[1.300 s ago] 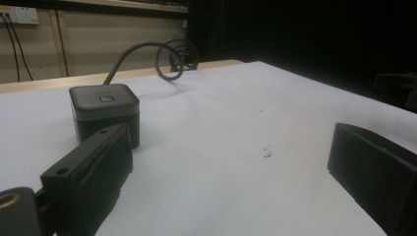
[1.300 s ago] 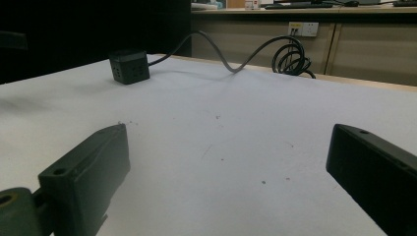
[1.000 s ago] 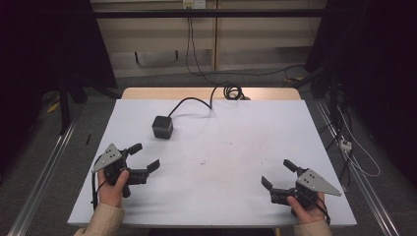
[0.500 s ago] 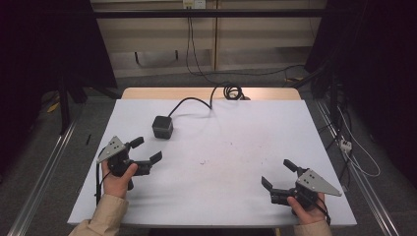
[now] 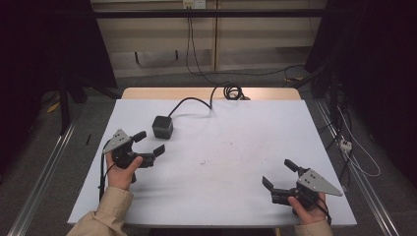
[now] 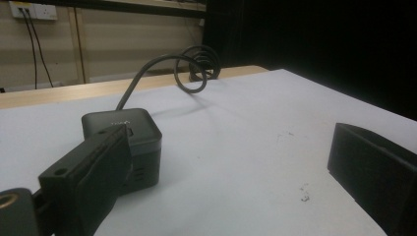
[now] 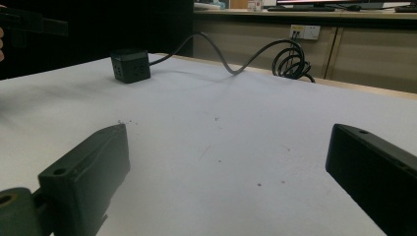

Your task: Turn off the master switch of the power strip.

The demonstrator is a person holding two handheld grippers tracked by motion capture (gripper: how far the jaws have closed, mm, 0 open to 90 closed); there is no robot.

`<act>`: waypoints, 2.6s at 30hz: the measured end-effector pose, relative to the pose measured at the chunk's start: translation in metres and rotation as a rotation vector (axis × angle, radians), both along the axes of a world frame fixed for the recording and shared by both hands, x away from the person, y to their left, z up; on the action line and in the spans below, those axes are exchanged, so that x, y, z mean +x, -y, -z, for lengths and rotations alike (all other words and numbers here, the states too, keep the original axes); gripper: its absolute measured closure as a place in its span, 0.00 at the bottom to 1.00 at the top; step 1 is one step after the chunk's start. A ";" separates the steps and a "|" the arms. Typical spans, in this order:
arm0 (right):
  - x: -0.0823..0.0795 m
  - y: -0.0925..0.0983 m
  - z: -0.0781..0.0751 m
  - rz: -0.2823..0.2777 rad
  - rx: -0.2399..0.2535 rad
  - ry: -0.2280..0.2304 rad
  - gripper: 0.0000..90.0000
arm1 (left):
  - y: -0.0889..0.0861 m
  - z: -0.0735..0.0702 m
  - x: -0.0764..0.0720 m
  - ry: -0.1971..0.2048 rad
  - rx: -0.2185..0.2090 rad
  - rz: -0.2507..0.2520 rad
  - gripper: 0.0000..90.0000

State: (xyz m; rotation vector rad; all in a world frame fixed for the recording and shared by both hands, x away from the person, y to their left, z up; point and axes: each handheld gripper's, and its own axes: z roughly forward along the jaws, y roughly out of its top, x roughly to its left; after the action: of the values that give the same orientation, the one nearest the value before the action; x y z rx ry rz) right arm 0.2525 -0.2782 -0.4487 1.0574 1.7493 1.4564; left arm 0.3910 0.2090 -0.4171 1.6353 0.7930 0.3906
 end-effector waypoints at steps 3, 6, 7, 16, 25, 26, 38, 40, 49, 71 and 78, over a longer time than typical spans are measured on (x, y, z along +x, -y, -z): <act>0.000 0.000 0.000 -0.003 -0.001 0.001 0.03 | 0.002 -0.001 0.004 0.003 0.003 0.003 0.03; 0.001 -0.001 0.000 -0.005 -0.003 0.001 0.03 | 0.003 -0.003 0.007 0.004 0.000 -0.002 0.03; 0.001 -0.001 0.000 -0.005 -0.003 0.000 0.03 | 0.003 -0.004 0.008 0.005 -0.004 -0.002 0.03; 0.001 0.000 0.000 -0.005 0.002 0.000 0.02 | 0.004 -0.004 0.017 0.006 -0.005 -0.020 0.04; 0.001 -0.002 0.000 -0.011 -0.002 0.002 0.02 | 0.007 -0.010 0.024 0.009 0.008 -0.018 0.04; 0.001 -0.002 0.000 -0.013 -0.002 0.002 0.03 | 0.008 -0.010 0.025 0.010 0.004 -0.019 0.04; 0.001 -0.001 0.000 -0.012 0.001 0.003 0.03 | 0.006 -0.005 0.037 -0.008 0.021 -0.046 0.04; 0.002 -0.001 0.000 -0.012 0.001 0.003 0.03 | 0.006 -0.006 0.038 -0.005 0.021 -0.046 0.04; 0.002 -0.002 0.000 -0.016 0.000 0.003 0.03 | 0.008 -0.010 0.045 -0.005 0.023 -0.046 0.04; 0.003 -0.001 0.001 -0.017 0.006 0.003 0.02 | 0.006 -0.004 0.058 -0.017 0.026 -0.068 0.05; 0.003 -0.001 0.001 -0.020 0.004 0.003 0.03 | 0.009 -0.006 0.064 -0.019 0.031 -0.067 0.05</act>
State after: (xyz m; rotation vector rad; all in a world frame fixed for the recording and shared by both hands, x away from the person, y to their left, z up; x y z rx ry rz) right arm 0.2554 -0.2772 -0.4496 1.0417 1.7604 1.4741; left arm 0.4546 0.1997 -0.4108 1.6467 0.8615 0.4367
